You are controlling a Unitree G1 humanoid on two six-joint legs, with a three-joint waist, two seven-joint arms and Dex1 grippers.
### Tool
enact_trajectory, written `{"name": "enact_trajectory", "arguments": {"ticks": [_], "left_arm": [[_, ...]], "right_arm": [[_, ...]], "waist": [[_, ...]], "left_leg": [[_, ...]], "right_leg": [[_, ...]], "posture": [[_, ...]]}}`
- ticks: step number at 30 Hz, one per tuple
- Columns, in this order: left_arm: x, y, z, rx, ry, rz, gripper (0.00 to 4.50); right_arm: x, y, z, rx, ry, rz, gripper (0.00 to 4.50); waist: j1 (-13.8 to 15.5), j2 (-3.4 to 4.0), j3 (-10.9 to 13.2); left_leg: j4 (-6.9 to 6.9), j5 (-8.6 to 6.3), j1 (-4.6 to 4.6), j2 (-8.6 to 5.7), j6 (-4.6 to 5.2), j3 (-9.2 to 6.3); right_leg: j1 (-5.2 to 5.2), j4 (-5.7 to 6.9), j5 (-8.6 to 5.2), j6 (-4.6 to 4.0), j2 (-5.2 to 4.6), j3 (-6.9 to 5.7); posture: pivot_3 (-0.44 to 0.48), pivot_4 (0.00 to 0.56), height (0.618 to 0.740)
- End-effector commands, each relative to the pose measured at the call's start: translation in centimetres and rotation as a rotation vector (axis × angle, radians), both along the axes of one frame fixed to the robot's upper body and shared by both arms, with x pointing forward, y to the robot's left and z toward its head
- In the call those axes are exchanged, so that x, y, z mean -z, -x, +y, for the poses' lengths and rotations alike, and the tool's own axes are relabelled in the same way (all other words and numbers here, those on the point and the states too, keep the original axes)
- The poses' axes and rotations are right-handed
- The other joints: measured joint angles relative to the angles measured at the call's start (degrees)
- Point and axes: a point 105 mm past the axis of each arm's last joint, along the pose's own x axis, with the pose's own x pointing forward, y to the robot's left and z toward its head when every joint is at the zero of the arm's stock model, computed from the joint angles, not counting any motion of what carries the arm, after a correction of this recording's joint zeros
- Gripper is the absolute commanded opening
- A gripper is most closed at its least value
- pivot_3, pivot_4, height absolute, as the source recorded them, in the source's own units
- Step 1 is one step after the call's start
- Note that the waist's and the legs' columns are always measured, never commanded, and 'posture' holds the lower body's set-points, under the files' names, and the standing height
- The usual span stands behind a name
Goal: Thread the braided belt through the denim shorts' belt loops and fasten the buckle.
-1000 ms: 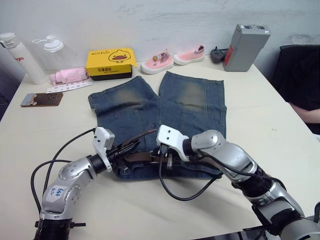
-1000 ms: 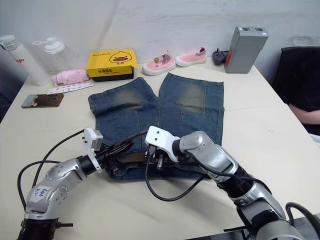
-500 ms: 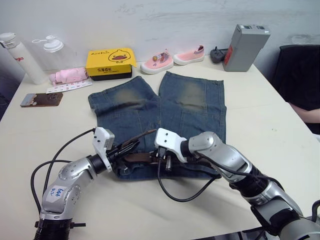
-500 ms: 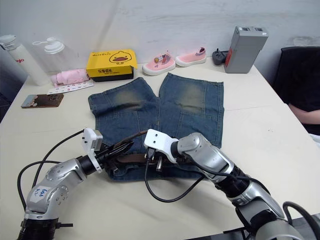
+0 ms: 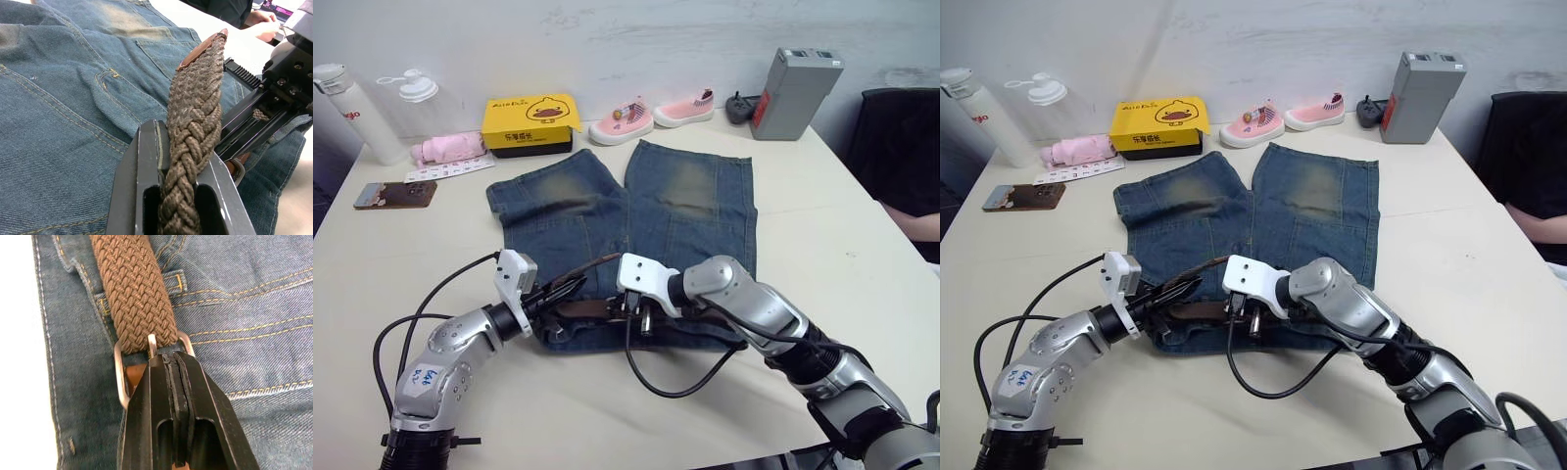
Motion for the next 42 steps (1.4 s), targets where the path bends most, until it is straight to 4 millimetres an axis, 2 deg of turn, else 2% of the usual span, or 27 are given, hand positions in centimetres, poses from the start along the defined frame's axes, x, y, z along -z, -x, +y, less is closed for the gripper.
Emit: {"name": "enact_trajectory", "arguments": {"ticks": [1, 11, 25, 30, 35, 42], "left_arm": [[-1.2, 0.2, 0.0, -0.003, -0.004, -0.06, 0.0], [-1.2, 0.3, 0.1, -0.014, -0.004, -0.059, 0.0], [-1.4, -0.1, -0.1, -0.002, -0.001, -0.072, 0.0], [-1.9, -0.5, -0.4, 0.01, 0.0, -0.091, 0.0], [-2.9, -0.7, -1.1, 0.049, 0.0, -0.122, 0.0], [-4.4, -1.0, -2.2, 0.115, 0.018, -0.156, 0.0]], "right_arm": [[-0.8, 0.2, 0.3, -0.037, -0.008, -0.016, 0.05], [0.2, 0.1, 0.7, -0.04, 0.021, 0.002, 0.05], [4.9, 2.4, 1.0, -0.186, 0.251, 0.076, 0.05], [6.3, 2.9, 1.7, -0.204, 0.281, 0.102, 0.05], [7.5, 2.1, 1.9, -0.165, 0.299, 0.13, 0.05], [8.7, 2.9, 1.7, -0.218, 0.369, 0.263, 0.05]], "waist": [[-0.04, 0.0, 0.0], [-0.11, 0.0, 0.0], [-0.18, 0.05, -0.34], [-0.83, 0.04, -0.61], [-1.93, 0.08, -0.77], [-2.78, 0.26, -0.95]], "left_leg": [[0.0, 0.0, 0.0, 0.0, 0.0, 0.0], [0.0, 0.0, 0.01, 0.01, 0.0, 0.0], [-0.02, 0.0, 0.16, 0.03, -0.01, -0.01], [-0.04, -0.03, 0.23, 0.07, -0.06, -0.02], [-0.12, -0.04, 0.36, 0.18, -0.06, 0.05], [-0.11, -0.14, 0.53, 0.55, -0.24, 0.06]], "right_leg": [[0.0, 0.0, 0.0, 0.0, 0.0, 0.0], [0.0, 0.01, 0.0, 0.0, 0.01, 0.01], [0.07, 0.04, -0.01, -0.01, 0.02, 0.05], [0.09, 0.08, -0.02, -0.04, 0.05, 0.06], [0.25, 0.16, -0.11, -0.16, 0.08, 0.06], [0.38, 0.28, -0.29, -0.4, 0.27, 0.01]], "posture": [[0.0, 0.15, 0.706], [0.0, 0.15, 0.706], [0.0, 0.15, 0.706], [0.0, 0.15, 0.706], [0.0, 0.15, 0.706], [0.0, 0.15, 0.706]]}}
